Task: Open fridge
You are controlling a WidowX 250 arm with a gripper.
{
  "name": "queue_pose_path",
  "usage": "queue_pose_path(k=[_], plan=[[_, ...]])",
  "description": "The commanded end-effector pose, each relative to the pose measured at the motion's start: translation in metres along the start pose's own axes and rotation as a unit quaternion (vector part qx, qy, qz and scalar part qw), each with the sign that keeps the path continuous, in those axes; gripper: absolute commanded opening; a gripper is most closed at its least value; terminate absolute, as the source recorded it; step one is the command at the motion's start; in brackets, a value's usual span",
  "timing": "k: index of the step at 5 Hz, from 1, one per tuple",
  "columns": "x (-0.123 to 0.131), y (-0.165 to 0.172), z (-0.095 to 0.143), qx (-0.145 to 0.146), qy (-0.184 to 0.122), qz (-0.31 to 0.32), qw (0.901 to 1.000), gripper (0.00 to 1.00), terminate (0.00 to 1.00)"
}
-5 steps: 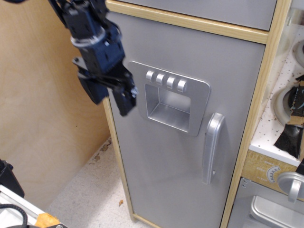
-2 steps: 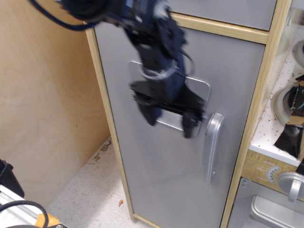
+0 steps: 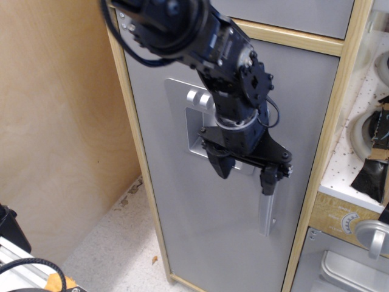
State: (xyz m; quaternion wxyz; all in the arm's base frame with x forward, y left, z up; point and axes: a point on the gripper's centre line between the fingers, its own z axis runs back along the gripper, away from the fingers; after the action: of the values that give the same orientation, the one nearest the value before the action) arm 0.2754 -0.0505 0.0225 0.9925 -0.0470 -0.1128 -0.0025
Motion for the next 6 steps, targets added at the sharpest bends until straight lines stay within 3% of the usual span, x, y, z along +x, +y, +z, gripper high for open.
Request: queue_pose_path(k=[1,2,3,5,6], plan=[[0.028,-0.019,0.000,-0.030,-0.009,-0.012,0.9994,1.00,0.00],[0.029,-0.018,-0.003,-0.029,-0.018,-0.013,0.9993,1.00,0.00],[0.027,-0.017,-0.007,-0.015,-0.037,-0.004,0.9992,0.00,0.00],[0.025,-0.012,-0.015,-0.026,-0.039,0.001,0.9989,0.00,0.00],[0.016,-0.015,-0.013,-0.034,-0.023,0.015,0.9991,0.00,0.00]])
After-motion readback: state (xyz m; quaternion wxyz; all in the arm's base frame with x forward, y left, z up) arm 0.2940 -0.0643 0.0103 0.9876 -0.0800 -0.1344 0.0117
